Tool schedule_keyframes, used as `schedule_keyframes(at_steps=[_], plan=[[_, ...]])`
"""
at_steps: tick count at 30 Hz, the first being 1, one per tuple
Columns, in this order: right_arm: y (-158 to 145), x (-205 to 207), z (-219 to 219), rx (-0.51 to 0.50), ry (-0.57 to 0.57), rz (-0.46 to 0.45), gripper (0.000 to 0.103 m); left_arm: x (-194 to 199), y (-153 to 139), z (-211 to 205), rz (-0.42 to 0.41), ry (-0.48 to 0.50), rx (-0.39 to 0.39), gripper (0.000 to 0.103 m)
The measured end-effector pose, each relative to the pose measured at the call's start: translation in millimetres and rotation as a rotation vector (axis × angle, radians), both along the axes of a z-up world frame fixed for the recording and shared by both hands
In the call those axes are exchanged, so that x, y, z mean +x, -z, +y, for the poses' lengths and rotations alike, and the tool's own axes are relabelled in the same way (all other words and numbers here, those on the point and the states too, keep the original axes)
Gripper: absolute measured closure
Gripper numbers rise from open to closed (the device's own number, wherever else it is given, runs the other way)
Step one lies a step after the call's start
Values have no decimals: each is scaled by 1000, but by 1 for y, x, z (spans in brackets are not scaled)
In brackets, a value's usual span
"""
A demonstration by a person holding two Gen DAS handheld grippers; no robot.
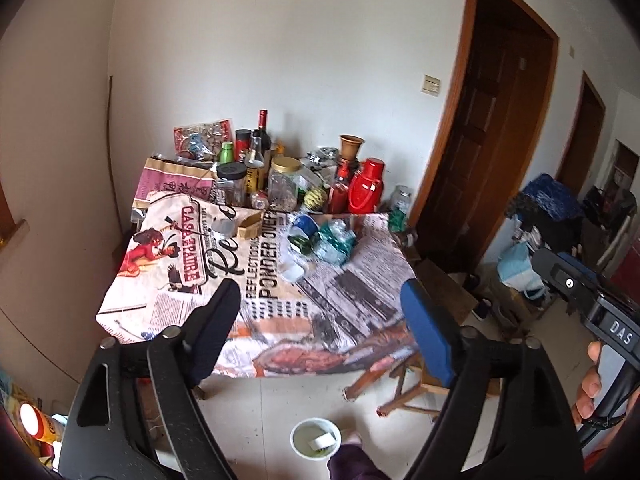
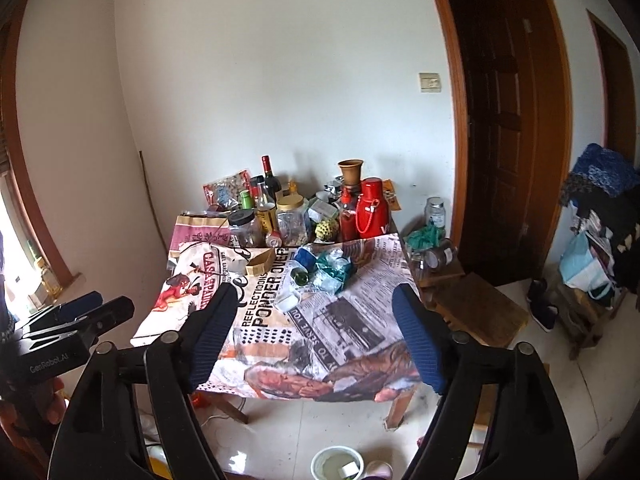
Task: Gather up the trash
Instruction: 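Move both tools back toward the table items, then grasp the clear plastic container with the left tool while the right tool grasps the green plastic bag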
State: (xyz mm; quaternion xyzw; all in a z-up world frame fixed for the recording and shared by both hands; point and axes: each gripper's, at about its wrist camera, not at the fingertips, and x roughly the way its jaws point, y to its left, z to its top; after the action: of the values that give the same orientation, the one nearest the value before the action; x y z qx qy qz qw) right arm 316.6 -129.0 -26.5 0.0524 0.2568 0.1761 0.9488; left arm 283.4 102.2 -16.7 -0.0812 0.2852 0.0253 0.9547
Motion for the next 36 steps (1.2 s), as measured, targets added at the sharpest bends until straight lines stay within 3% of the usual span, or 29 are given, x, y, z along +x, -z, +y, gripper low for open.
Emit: schedule_keyframes(at_steps=[12, 16, 22, 27, 36], plan=[[-6, 118, -3, -41, -131, -4, 21, 126, 0, -13, 35, -114, -24, 19], [1, 153, -4, -46, -171, 23, 21, 162, 12, -13, 85, -165, -39, 19], [30, 200, 3, -65, -199, 107, 21, 199, 37, 7, 159, -232, -108, 19], [56, 235, 13, -38, -201, 208, 21, 227, 62, 31, 213, -277, -123, 19], [112, 291, 54, -33, -79, 366, 21, 302, 116, 87, 348, -175, -100, 19]])
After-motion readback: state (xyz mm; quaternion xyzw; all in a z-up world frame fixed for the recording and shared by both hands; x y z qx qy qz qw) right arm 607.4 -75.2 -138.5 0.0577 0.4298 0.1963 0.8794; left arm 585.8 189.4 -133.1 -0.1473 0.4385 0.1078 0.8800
